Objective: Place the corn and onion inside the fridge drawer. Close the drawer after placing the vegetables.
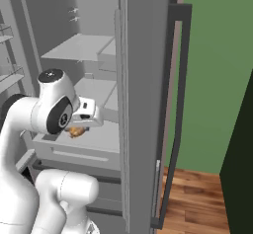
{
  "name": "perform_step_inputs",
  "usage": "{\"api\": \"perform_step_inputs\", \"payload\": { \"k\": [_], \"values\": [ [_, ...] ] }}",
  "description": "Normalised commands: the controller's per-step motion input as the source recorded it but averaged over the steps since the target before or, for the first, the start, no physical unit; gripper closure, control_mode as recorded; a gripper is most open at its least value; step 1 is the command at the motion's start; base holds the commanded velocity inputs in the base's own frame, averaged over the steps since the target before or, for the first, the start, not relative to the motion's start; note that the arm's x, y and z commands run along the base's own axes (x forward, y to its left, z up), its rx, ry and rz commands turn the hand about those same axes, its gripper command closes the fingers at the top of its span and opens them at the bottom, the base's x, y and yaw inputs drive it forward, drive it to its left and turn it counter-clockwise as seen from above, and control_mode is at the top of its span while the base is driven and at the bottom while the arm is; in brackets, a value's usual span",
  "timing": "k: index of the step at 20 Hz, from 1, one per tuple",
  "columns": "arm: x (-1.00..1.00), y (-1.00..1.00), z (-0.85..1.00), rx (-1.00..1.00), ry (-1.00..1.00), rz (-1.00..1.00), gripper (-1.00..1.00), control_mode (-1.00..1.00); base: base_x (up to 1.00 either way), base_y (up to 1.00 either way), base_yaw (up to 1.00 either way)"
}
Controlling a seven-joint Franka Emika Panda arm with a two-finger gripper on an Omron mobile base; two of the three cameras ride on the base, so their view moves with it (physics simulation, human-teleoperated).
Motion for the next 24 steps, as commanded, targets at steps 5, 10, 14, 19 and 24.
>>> {"api": "perform_step_inputs", "payload": {
  "k": [5,10,14,19,24],
  "values": [
    [0.56,0.04,-0.66,-0.02,0.0,0.12,1.0,-1.0,0.0,0.0,0.0],
    [0.61,0.31,-0.28,-0.05,0.08,0.11,1.0,-1.0,0.0,0.0,0.0],
    [0.53,0.24,-0.29,-0.06,0.1,0.11,1.0,-1.0,0.0,0.0,0.0],
    [0.64,0.16,-0.33,-0.02,0.06,0.09,1.0,-1.0,0.0,0.0,0.0],
    [0.67,0.09,-0.28,0.0,0.02,0.06,1.0,-1.0,0.0,0.0,0.0]
  ]
}}
